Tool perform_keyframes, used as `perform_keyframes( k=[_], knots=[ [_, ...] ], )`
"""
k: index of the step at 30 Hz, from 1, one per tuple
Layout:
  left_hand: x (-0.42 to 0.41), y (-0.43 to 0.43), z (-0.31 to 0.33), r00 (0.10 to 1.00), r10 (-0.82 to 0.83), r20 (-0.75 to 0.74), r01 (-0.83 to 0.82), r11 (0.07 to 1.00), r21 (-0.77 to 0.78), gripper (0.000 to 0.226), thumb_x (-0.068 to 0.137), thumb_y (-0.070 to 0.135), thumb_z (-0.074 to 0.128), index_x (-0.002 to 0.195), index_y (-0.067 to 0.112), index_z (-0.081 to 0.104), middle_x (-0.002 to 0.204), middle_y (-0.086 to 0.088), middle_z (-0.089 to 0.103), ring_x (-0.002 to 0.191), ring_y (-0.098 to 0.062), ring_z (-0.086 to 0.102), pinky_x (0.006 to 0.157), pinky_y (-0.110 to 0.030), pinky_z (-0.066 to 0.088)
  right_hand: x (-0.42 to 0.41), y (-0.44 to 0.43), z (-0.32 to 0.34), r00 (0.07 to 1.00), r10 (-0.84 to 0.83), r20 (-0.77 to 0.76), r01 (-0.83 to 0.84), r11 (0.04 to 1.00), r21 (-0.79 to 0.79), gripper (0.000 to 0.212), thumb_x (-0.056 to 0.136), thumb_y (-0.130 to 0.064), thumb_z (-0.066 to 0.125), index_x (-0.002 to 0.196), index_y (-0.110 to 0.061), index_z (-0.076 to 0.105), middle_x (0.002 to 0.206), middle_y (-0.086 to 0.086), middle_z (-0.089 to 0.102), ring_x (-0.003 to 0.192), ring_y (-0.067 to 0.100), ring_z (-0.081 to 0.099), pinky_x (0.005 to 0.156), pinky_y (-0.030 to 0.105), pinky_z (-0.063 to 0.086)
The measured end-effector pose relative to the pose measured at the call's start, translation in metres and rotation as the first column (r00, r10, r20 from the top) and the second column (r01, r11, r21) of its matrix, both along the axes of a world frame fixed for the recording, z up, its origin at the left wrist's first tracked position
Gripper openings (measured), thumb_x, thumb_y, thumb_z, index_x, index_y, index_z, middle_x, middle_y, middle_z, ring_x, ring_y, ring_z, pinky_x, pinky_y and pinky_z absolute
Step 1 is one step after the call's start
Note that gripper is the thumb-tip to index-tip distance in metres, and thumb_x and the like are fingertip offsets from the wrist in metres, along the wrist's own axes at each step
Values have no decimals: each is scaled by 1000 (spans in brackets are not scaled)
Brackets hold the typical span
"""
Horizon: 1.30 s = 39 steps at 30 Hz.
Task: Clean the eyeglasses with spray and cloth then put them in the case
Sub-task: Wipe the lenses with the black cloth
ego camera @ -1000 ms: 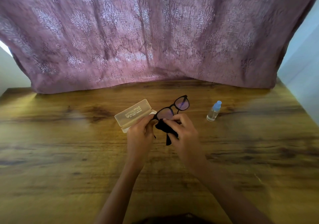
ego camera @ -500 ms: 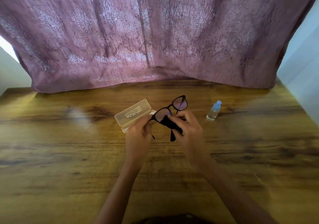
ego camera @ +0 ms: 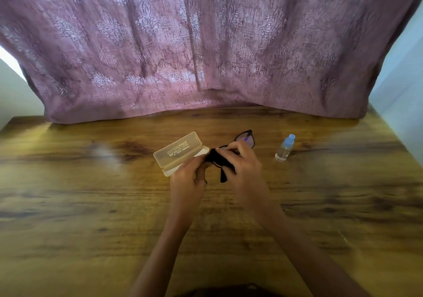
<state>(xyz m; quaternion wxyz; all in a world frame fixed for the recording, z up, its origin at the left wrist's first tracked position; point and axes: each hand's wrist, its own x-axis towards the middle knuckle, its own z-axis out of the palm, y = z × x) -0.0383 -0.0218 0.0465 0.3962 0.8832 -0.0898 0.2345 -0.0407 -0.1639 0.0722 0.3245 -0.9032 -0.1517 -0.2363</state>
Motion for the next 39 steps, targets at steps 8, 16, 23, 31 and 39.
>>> perform_keyframes(
  k=[8, 16, 23, 31, 39],
  knots=[
    [2, 3, -5, 998, 51, -20, -52, 996, -72, 26, 86, 1, 64, 107, 13, 71, 96, 18, 63, 84, -1, 63, 69, -11, 51, 16, -22, 4, 996, -93, 3, 91, 975, 201, 28, 81, -1, 73, 108, -6, 72, 97, 0, 58, 82, -1, 51, 77, 7, 43],
    [3, 11, -9, 999, 29, 22, -26, 991, -131, 27, 85, 4, 66, 107, 19, 70, 99, 37, 56, 96, 18, 55, 72, -5, 48, 31, -52, 3, 862, -37, -506, 392, 681, 618, 16, 86, -27, 71, 101, -27, 71, 87, -11, 72, 82, 1, 67, 71, 18, 50],
    [4, 22, -5, 982, -185, -45, 180, 978, -103, 20, 84, 27, 67, 98, 13, 72, 86, 6, 71, 77, -7, 63, 64, -8, 46, 38, -56, 5, 784, 262, -562, 443, 398, 803, 9, 81, -14, 74, 90, -13, 72, 83, 4, 72, 73, 13, 63, 70, 23, 49],
    [19, 6, 29, 924, -302, -232, 283, 952, -114, 32, 96, 46, 44, 88, 22, 64, 75, 8, 69, 71, -5, 64, 60, -12, 45, 32, -43, 9, 795, 383, -471, 375, 300, 877, 3, 81, -6, 72, 79, -9, 72, 63, -4, 67, 58, 5, 58, 64, 20, 45],
    [38, -7, 32, 880, -294, -374, 288, 955, -73, 26, 97, 26, 50, 79, 8, 56, 63, -7, 58, 61, -15, 51, 57, -19, 37, 26, -43, 3, 913, 116, -391, 215, 678, 702, 18, 85, -19, 73, 78, -36, 74, 81, -12, 69, 75, -3, 61, 69, 10, 48]
  ],
)
